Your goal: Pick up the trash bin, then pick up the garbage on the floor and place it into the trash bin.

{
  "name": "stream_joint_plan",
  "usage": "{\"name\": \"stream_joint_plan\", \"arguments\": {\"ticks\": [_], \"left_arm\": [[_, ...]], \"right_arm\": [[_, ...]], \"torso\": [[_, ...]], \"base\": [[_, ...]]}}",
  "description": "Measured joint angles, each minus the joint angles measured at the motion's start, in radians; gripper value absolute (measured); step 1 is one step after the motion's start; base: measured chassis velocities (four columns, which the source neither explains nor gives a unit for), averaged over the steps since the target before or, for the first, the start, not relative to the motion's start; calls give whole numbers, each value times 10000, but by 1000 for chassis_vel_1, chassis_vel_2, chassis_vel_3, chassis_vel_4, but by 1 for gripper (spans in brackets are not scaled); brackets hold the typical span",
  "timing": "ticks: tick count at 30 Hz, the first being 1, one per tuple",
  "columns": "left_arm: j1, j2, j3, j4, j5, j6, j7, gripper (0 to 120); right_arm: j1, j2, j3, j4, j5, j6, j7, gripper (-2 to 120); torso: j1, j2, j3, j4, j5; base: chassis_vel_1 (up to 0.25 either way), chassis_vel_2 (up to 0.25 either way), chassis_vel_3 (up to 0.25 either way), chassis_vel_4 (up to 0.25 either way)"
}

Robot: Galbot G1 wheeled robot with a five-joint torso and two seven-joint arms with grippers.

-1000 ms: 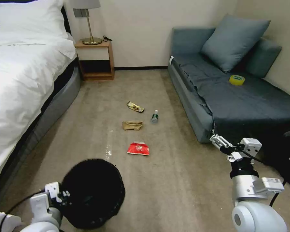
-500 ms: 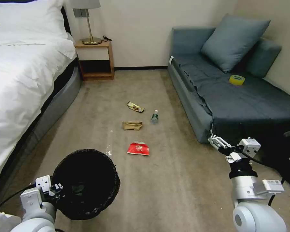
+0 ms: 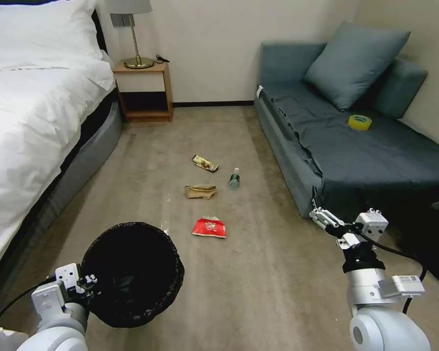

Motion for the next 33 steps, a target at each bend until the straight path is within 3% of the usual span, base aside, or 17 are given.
{"name": "stream_joint_plan", "arguments": {"ticks": [25,33], "left_arm": [[-446,-168,-647,193,-286,-81,83,3],[-575,-209,-641,283,-278,-87,90,3]], "right_arm": [[-154,82,-121,32,-209,124,-210,100],[-114,-38,-144,-38,-217,124,-245,100]], "torso": [[0,0,1,2,1],[0,0,1,1,2]], "base": [[-150,154,161,-156],[-146,145,157,-148]]}}
